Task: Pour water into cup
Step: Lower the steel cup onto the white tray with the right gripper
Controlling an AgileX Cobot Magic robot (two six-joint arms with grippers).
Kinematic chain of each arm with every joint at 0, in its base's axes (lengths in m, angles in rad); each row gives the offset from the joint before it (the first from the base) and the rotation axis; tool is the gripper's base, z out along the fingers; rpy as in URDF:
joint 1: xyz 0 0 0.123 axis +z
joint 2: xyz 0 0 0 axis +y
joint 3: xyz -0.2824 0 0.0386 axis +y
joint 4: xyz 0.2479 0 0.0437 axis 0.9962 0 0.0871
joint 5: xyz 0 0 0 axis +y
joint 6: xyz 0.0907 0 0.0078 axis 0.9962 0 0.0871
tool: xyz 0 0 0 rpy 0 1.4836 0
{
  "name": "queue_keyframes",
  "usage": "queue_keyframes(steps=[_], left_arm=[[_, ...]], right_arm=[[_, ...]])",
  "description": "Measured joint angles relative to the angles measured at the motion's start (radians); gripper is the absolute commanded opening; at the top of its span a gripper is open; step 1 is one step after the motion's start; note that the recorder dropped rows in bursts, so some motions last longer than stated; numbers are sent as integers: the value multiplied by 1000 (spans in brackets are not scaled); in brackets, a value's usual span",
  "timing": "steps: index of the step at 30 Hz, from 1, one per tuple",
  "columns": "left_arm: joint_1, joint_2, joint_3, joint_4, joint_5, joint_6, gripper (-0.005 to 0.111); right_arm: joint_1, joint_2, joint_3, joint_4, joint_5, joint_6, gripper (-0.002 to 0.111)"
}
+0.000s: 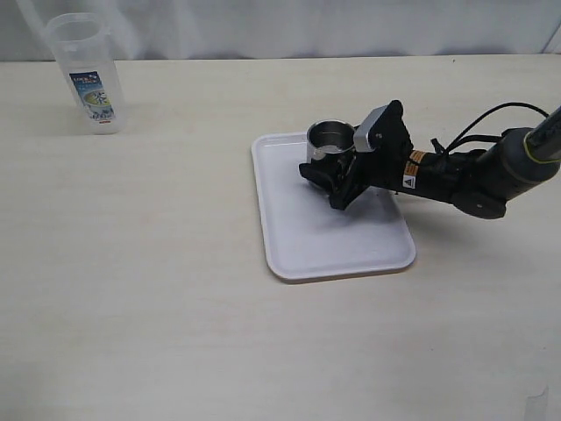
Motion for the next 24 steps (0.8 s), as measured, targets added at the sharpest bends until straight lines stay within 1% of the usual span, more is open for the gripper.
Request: queue_keyframes(steps=[4,6,9,10,12,13,15,16,17,24], left_arm=[[0,0,0,0,0,0,0],[0,0,0,0,0,0,0],[0,0,0,0,0,0,0],[0,0,0,0,0,0,0],[0,0,0,0,0,0,0],[0,0,0,0,0,0,0],[0,0,0,0,0,0,0],[0,0,0,0,0,0,0],[0,0,0,0,0,0,0],[0,0,0,0,0,0,0]], right_arm=[[0,0,0,0,-2,0,5],[0,0,0,0,-2,0,12],[0,0,0,0,-2,0,31],[0,0,0,0,-2,0,43],[0,0,0,0,-2,0,61],[0,0,0,0,-2,0,74],[0,0,0,0,-4,0,88],[0,0,0,0,-9,0,92],[0,0,0,2,-19,0,94],[0,0,0,4,-25,0,93]])
